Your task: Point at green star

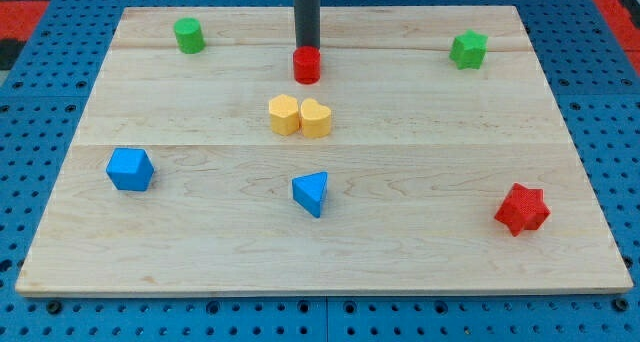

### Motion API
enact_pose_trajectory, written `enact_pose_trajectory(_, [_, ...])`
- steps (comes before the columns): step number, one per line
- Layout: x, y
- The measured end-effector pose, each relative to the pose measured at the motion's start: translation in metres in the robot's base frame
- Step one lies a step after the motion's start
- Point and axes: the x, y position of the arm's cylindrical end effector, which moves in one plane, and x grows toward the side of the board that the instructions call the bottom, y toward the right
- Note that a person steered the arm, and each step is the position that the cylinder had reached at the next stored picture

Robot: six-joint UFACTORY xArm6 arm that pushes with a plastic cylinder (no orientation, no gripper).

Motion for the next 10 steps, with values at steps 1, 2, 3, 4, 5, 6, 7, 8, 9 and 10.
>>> enact_pose_trajectory(1, [0.024, -0.003])
enact_pose_trajectory(2, [0.047, -0.004])
enact_pose_trajectory(3, [0.049, 0.006])
enact_pose_trajectory(4, [0.015, 0.051])
enact_pose_trajectory(5, [-0.025, 0.066])
enact_pose_trajectory(6, [-0.07, 0.129])
enact_pose_trajectory(7, [-0.071, 0.182])
enact_pose_trajectory(8, [-0.064, 0.239])
enact_pose_trajectory(9, [-0.055, 0.263])
enact_pose_trajectory(10, [-0.016, 0.256])
